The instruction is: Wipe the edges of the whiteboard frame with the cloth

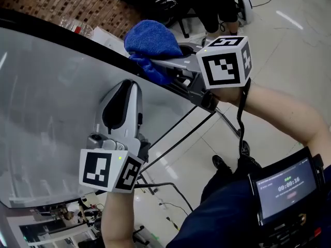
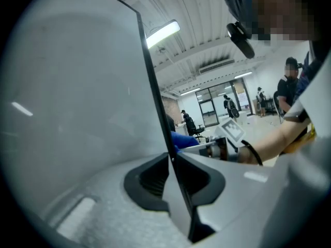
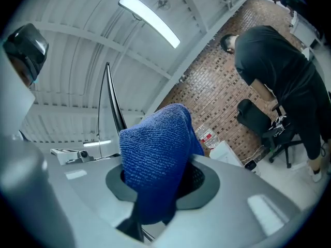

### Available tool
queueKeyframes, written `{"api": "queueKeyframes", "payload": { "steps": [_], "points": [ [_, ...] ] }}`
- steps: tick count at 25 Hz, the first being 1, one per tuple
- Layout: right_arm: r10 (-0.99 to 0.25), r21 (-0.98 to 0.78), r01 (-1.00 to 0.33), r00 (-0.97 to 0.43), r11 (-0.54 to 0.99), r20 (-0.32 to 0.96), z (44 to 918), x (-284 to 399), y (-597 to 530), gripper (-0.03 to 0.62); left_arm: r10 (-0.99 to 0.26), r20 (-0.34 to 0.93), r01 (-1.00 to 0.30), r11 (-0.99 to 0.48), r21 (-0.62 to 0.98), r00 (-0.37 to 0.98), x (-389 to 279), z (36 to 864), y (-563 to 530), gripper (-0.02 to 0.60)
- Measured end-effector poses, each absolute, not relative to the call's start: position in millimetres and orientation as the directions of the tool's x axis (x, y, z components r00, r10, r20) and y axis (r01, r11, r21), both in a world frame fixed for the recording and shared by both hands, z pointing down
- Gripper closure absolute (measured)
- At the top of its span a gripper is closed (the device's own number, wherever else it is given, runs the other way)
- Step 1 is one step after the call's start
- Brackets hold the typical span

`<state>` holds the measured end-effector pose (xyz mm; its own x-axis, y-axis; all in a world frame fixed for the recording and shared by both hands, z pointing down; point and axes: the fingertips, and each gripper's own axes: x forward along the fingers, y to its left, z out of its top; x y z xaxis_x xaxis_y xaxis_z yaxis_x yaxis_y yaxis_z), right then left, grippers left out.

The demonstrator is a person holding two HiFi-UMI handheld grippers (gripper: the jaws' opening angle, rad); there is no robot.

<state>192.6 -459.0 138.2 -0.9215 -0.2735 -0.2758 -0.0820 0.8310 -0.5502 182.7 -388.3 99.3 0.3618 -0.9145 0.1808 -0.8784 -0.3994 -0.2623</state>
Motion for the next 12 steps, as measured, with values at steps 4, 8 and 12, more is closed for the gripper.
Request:
{"api": "queueKeyframes", "payload": {
  "steps": [4, 8, 12],
  "points": [
    [-0.265, -0.567, -0.060, -0.921, 0.822, -0.287, 137, 186, -442, 0.471, -0.929, 0.147, -0.896, -0.367, -0.250, 0.339, 171, 94, -372, 0.565],
    [-0.269, -0.574, -0.057, -0.918, 0.817, -0.290, 126, 166, -430, 0.471, -0.945, 0.123, -0.918, -0.324, -0.231, 0.303, 149, 81, -362, 0.575],
    [-0.251, -0.581, -0.008, -0.907, 0.814, -0.338, 122, 158, -426, 0.473, -0.952, 0.104, -0.928, -0.304, -0.217, 0.287, 143, 79, -362, 0.575]
  ]
}}
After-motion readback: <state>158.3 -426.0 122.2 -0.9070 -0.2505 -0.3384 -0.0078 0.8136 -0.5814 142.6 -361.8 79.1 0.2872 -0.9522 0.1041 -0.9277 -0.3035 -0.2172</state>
